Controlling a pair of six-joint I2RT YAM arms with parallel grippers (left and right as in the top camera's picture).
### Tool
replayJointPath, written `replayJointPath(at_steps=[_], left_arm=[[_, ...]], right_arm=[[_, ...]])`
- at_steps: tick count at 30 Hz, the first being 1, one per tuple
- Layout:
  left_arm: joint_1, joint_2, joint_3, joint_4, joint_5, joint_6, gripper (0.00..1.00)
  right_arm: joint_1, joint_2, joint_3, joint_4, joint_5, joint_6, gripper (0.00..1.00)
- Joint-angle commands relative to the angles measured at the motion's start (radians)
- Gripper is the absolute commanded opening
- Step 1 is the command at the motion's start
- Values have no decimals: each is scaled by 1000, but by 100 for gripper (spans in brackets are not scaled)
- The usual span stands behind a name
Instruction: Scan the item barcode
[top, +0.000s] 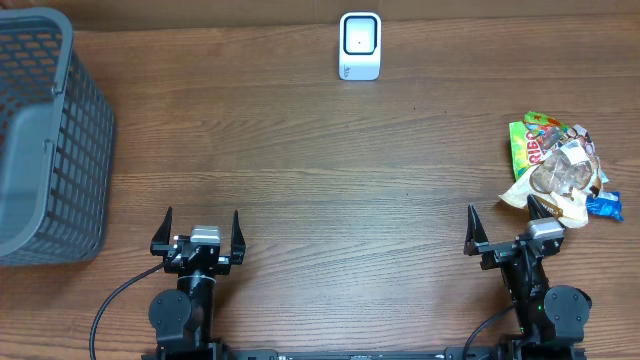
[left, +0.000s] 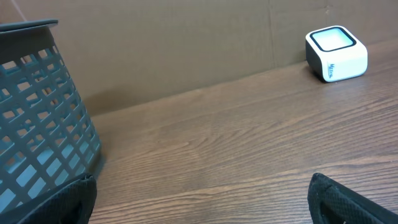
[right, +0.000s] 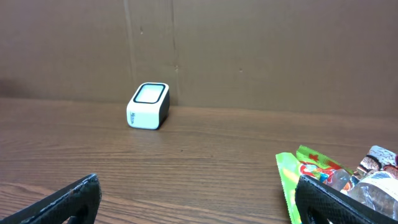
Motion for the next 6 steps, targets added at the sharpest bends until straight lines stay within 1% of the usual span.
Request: replayJointPath(at_steps=[1, 6], left_arm=[[-5, -11, -6, 3, 11, 22, 100], [-5, -11, -6, 3, 11, 23, 100]], right_arm=[[5, -8, -10, 6, 3, 2, 100], [5, -8, -10, 6, 3, 2, 100]])
